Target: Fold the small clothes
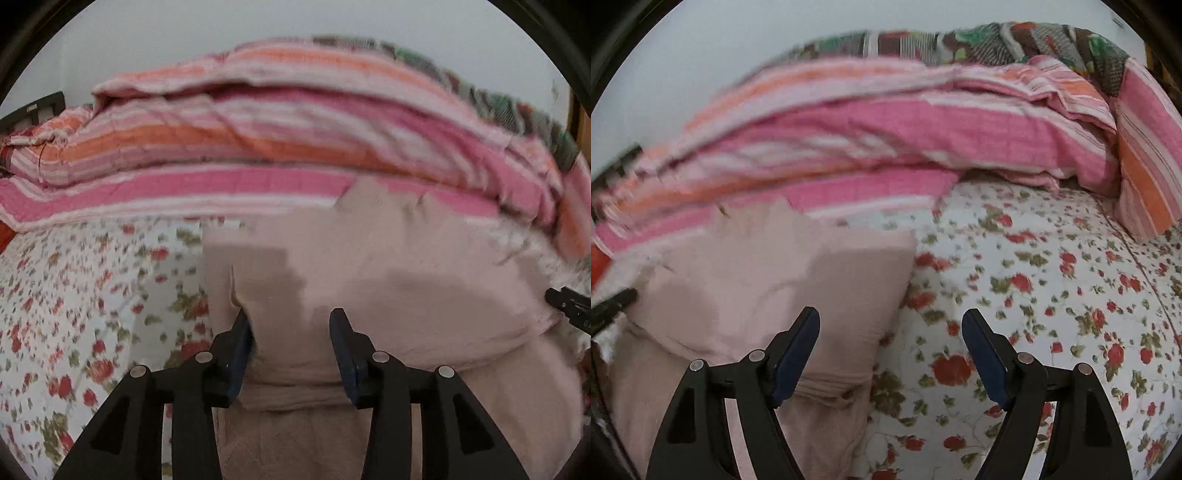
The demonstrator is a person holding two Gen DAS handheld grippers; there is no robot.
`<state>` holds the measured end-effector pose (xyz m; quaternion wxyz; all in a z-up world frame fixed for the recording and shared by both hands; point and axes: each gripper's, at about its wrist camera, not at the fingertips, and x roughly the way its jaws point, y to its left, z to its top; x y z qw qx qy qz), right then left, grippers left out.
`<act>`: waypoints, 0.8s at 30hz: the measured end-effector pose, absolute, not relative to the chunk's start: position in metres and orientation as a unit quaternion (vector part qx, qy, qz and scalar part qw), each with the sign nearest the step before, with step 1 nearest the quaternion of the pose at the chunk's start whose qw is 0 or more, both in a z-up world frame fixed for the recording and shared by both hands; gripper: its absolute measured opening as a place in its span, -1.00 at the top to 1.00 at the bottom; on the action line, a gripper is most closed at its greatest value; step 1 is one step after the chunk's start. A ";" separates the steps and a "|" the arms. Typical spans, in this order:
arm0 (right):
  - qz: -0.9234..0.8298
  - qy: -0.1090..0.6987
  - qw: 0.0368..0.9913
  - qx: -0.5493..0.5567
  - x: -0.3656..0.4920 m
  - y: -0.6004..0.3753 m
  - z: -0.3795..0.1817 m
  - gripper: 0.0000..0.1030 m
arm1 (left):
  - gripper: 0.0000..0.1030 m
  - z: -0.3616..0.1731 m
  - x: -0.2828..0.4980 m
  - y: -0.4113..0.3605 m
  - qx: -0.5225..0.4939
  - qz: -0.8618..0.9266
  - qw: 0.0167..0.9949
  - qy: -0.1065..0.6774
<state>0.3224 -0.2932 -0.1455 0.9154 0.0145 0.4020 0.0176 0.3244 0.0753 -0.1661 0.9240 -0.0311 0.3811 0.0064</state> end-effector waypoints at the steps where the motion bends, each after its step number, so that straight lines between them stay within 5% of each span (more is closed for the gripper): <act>1: 0.003 0.422 0.906 -0.004 0.327 -0.289 -0.155 -0.48 | 0.19 -0.169 0.326 0.075 -0.034 0.007 0.922 0.387; 24: 0.022 0.443 0.896 -0.001 0.325 -0.288 -0.160 -0.51 | 0.12 -0.174 0.326 0.076 -0.036 0.009 0.920 0.389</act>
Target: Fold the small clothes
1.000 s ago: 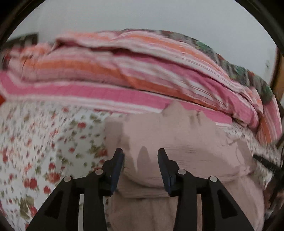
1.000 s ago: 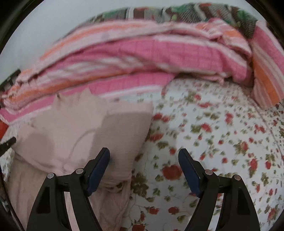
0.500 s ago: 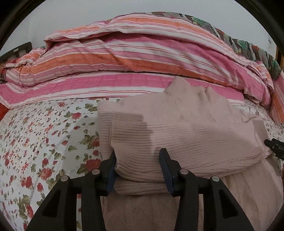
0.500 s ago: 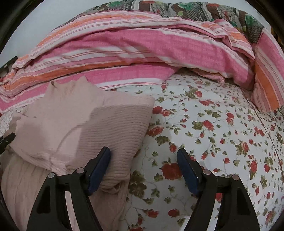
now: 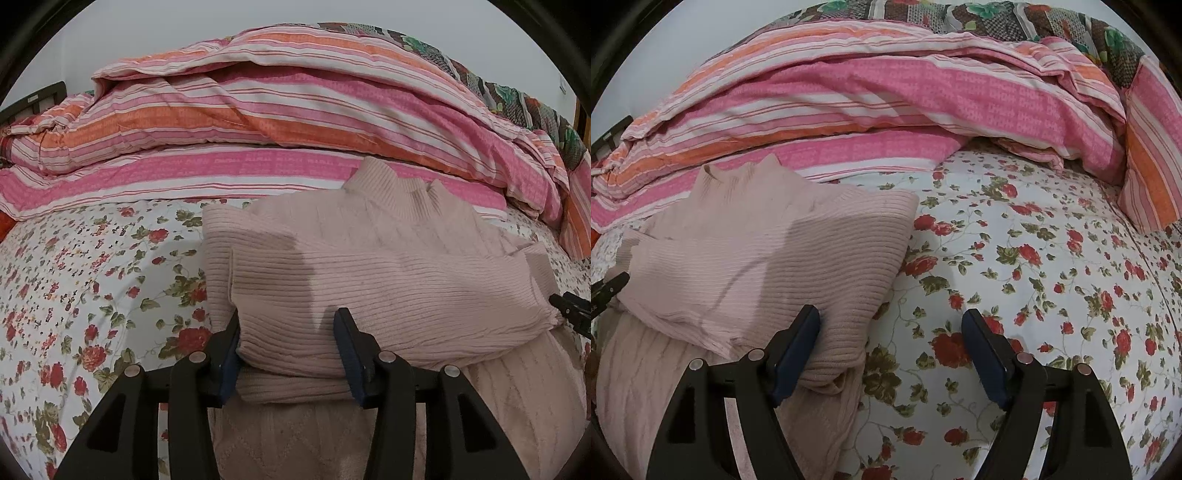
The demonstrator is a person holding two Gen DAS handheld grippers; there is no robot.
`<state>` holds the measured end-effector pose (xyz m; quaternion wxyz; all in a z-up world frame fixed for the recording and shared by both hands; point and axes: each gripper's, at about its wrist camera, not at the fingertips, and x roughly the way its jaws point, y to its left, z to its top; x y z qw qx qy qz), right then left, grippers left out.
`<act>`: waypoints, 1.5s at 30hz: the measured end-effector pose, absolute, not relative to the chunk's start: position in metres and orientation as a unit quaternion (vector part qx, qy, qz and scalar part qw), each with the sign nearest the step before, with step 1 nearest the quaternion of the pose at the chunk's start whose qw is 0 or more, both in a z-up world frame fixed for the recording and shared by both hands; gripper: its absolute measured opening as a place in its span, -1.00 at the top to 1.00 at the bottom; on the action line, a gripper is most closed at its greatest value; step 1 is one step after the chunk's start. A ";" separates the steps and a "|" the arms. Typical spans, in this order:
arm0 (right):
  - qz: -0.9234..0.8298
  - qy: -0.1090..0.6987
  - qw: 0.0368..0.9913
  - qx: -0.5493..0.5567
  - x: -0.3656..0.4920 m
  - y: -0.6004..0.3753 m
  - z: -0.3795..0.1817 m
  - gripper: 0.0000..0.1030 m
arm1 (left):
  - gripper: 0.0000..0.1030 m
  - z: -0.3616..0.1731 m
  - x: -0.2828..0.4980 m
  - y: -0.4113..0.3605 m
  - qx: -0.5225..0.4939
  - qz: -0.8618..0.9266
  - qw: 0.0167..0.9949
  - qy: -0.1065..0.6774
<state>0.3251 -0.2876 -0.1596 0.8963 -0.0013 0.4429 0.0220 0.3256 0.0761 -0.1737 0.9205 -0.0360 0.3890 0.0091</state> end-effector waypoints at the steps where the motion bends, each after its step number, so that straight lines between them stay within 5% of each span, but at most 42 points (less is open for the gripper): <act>1: 0.022 0.443 0.896 -0.001 0.325 -0.288 -0.160 -0.51 | 0.11 -0.174 0.325 0.076 -0.036 0.010 0.921 0.389; 21: 0.018 0.438 0.899 0.005 0.324 -0.286 -0.158 -0.51 | 0.02 -0.172 0.318 0.078 -0.041 0.014 0.925 0.379; 28: 0.019 0.406 0.914 -0.001 0.313 -0.283 -0.149 -0.52 | -0.21 -0.171 0.311 0.084 -0.057 0.028 0.925 0.374; 34: 0.014 0.388 0.921 -0.028 0.307 -0.273 -0.146 -0.52 | -0.22 -0.170 0.310 0.093 -0.075 0.047 0.922 0.377; 45: 0.039 0.400 0.914 -0.059 0.276 -0.255 -0.118 -0.51 | -0.22 -0.156 0.232 0.114 -0.101 0.044 0.914 0.391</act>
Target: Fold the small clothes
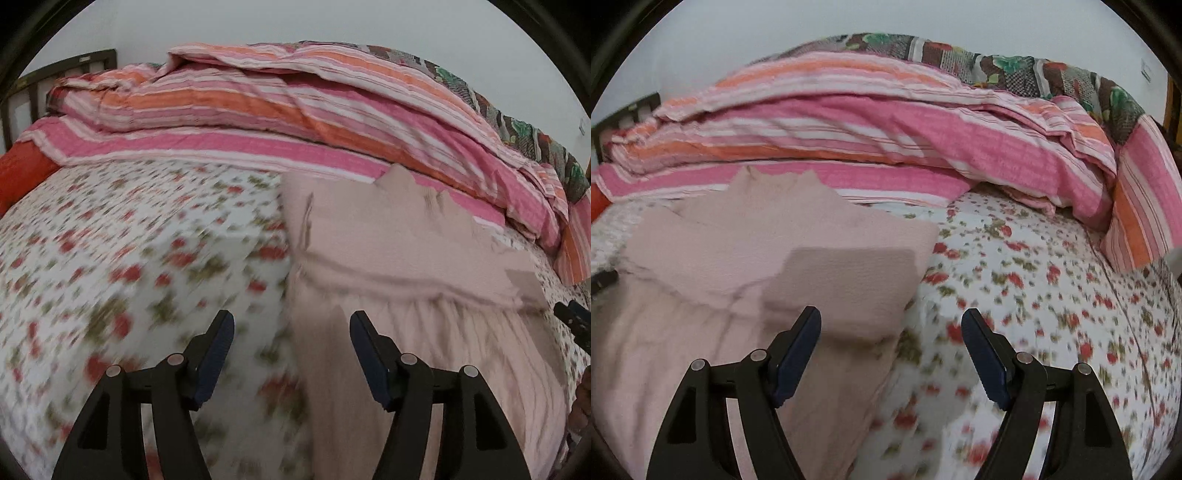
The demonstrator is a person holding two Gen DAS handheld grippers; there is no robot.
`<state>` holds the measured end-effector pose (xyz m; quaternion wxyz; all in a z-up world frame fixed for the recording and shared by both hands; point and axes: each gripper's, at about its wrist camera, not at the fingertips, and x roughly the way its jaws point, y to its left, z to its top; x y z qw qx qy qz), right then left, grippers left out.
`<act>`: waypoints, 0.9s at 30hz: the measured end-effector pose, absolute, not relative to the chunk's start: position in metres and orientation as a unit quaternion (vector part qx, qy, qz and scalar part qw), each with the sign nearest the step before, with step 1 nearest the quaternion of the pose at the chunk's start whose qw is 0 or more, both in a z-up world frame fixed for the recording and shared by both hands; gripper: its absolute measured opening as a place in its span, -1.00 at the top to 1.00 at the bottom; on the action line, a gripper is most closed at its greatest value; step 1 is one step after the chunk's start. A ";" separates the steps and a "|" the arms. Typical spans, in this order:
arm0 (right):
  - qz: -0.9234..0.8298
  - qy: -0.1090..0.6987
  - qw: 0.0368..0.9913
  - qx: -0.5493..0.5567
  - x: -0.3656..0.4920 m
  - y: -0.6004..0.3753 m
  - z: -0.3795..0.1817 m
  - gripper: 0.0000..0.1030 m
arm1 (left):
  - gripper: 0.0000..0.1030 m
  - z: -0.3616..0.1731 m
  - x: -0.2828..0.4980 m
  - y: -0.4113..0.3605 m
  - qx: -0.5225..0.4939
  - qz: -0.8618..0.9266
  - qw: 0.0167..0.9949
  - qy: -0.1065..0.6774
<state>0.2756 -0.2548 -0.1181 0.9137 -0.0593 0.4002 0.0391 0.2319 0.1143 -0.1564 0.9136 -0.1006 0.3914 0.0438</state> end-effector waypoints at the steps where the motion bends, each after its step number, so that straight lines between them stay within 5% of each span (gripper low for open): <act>1: 0.042 0.400 0.914 -0.056 0.264 -0.254 -0.113 -0.51 | -0.22 -0.153 0.220 0.117 -0.105 0.030 0.913 0.392; 6: 0.063 0.397 0.914 -0.053 0.204 -0.253 -0.098 -0.46 | -0.22 -0.140 0.161 0.131 -0.124 -0.015 0.915 0.383; 10: 0.096 0.424 0.901 -0.015 0.155 -0.264 -0.102 -0.08 | -0.19 -0.154 0.118 0.134 -0.137 -0.053 0.903 0.403; 27: 0.145 0.448 0.878 0.084 0.054 -0.291 -0.151 -0.06 | 0.33 -0.204 0.064 0.113 -0.174 -0.073 0.885 0.427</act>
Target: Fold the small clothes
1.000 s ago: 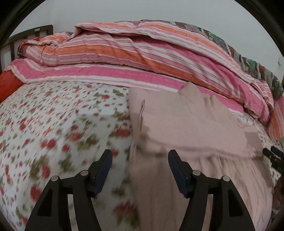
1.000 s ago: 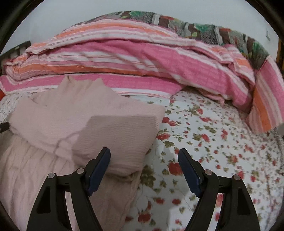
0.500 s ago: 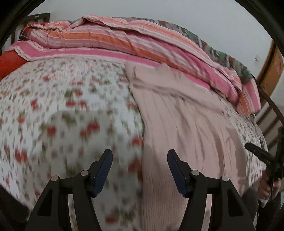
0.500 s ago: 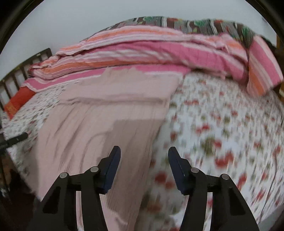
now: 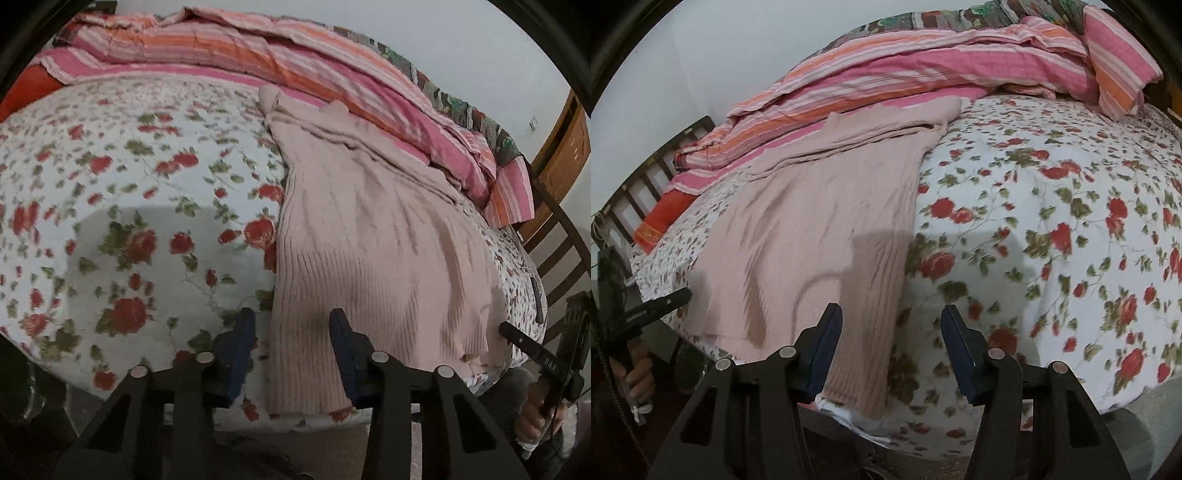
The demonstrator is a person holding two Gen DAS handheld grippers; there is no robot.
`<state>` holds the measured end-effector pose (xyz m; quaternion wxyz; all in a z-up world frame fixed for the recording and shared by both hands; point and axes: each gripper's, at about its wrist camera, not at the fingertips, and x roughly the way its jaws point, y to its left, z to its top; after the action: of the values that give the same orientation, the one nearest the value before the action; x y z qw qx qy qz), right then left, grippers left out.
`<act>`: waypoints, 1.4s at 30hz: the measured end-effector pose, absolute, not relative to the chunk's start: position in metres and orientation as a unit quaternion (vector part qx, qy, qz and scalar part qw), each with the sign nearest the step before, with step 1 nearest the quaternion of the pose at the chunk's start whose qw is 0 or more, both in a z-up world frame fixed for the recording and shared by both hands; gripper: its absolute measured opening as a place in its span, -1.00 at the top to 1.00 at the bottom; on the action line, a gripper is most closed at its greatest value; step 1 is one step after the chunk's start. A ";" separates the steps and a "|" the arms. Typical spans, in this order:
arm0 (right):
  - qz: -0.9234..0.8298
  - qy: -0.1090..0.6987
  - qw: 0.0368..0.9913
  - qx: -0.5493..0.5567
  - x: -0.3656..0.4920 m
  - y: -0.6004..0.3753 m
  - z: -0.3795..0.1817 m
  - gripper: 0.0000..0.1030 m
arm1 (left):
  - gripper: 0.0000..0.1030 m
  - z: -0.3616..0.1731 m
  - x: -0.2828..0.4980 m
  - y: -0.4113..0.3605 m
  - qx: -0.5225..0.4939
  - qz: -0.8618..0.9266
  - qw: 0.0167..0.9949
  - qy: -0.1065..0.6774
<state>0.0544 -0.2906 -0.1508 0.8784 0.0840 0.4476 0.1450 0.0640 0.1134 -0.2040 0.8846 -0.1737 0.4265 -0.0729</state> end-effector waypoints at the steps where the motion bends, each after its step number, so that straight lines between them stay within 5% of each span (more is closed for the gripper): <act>1: 0.148 0.449 0.878 0.080 0.055 -0.288 -0.152 0.00 | 0.36 -0.206 0.065 0.112 -0.174 -0.073 0.884 0.427; 6: 0.152 0.460 0.871 0.083 0.061 -0.278 -0.162 0.07 | 0.47 -0.206 0.068 0.107 -0.180 -0.078 0.886 0.419; 8: 0.154 0.460 0.870 0.082 0.062 -0.273 -0.163 0.63 | 0.83 -0.206 0.069 0.107 -0.188 -0.080 0.885 0.419; 10: 0.169 0.465 0.866 0.075 0.063 -0.266 -0.164 0.90 | 0.87 -0.203 0.066 0.113 -0.189 -0.078 0.890 0.408; 18: 0.126 0.438 0.885 0.094 0.054 -0.302 -0.154 0.91 | 0.85 -0.200 0.058 0.141 -0.208 -0.094 0.887 0.401; 21: 0.131 0.453 0.879 0.069 0.058 -0.284 -0.160 0.84 | 0.76 -0.206 0.066 0.132 -0.213 -0.112 0.877 0.415; 26: 0.153 0.464 0.868 0.093 0.069 -0.278 -0.165 0.45 | 0.60 -0.212 0.073 0.123 -0.228 -0.129 0.865 0.429; 31: 0.176 0.472 0.855 0.122 0.058 -0.287 -0.166 0.45 | 0.60 -0.213 0.060 0.116 -0.229 -0.148 0.858 0.435; 36: 0.185 0.473 0.851 0.137 0.048 -0.289 -0.166 0.45 | 0.64 -0.216 0.046 0.111 -0.240 -0.146 0.859 0.428; 38: 0.182 0.480 0.847 0.136 0.050 -0.287 -0.168 0.78 | 0.87 -0.215 0.047 0.114 -0.250 -0.129 0.861 0.424; 42: 0.175 0.476 0.852 0.128 0.049 -0.282 -0.166 0.90 | 0.88 -0.204 0.044 0.125 -0.282 -0.122 0.862 0.403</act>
<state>0.0489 -0.2821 -0.1656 0.8525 0.1282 0.4756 0.1751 0.0438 0.1249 -0.2044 0.8620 -0.2817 0.4033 -0.1221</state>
